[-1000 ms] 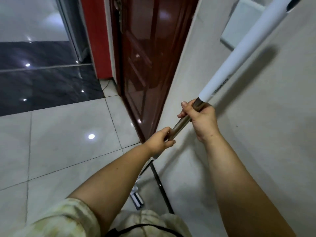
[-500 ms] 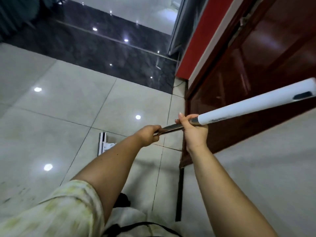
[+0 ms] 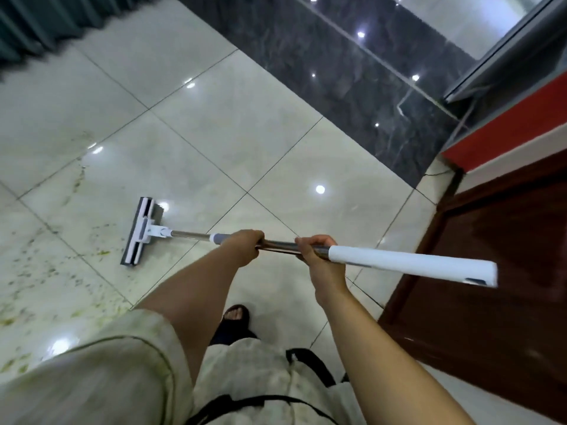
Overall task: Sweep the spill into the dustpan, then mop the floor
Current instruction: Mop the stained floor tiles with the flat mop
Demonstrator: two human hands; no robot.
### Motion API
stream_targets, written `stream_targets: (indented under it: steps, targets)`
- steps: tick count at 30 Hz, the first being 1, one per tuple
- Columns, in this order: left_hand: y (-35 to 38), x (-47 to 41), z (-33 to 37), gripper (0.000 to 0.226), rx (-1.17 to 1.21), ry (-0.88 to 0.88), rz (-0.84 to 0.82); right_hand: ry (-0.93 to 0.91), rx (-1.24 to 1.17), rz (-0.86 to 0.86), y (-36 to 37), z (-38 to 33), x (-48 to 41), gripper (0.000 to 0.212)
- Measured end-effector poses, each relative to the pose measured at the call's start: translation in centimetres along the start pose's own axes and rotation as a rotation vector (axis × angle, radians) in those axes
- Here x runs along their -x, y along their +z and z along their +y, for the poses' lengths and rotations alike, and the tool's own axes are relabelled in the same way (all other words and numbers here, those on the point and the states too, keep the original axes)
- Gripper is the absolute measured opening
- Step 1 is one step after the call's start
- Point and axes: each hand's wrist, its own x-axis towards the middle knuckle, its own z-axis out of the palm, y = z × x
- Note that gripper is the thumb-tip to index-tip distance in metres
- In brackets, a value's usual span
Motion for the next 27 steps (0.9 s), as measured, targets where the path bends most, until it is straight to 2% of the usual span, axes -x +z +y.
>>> stream_targets:
  steps: [4,6,8,10,12,14,15,16,17,20,21,24,27]
  targets:
    - [2.2,-1.0,-1.5,0.027,0.219,-0.065,0.061,-0.08,0.149,-0.146,-0.2,0.5,-2.2,0.016]
    - [3.7,-1.7,-1.1,0.026,0.396,-0.099,0.175,-0.123,0.256,-0.269,-1.3,-0.1,-3.8,0.014]
    - [5.0,-2.1,0.3,0.037,0.667,-0.234,0.34,-0.126,0.414,-0.411,-3.1,-0.7,-6.1,0.018]
    - [5.5,-2.5,2.5,0.06,1.021,-0.467,0.505,-0.095,0.567,-0.529,-4.9,-1.5,-8.3,0.03]
    - [5.3,-3.3,4.8,0.07,1.531,-0.725,0.564,-0.126,0.705,-0.677,-6.6,-2.5,-10.6,0.045]
    - [5.0,-4.5,6.9,0.061,2.133,-0.815,0.531,-0.132,0.777,-0.826,-8.3,-3.2,-12.5,0.054]
    - [4.7,-4.8,8.1,0.049,2.359,-0.79,0.518,-0.067,0.75,-0.915,-9.0,-3.6,-13.3,0.053]
    - [4.4,-5.1,9.1,0.038,2.509,-0.766,0.528,0.097,0.673,-0.972,-9.3,-4.3,-13.6,0.049]
    - [4.1,-5.3,9.9,0.033,2.585,-0.76,0.559,0.26,0.582,-0.991,-9.4,-5.0,-13.9,0.047]
    - [3.0,-5.5,10.5,0.041,2.644,-0.701,0.645,0.675,0.393,-0.943,-8.6,-7.1,-14.6,0.039]
    - [2.5,-5.4,10.3,0.043,2.652,-0.679,0.654,0.751,0.404,-0.924,-7.8,-8.0,-14.7,0.037]
    - [0.8,-5.5,9.0,0.038,2.684,-0.645,0.675,0.942,0.479,-0.936,-5.1,-10.3,-14.9,0.05]
    - [-1.4,-5.5,8.0,0.018,2.723,-0.613,0.691,1.066,0.517,-1.041,-1.9,-13.1,-14.9,0.038]
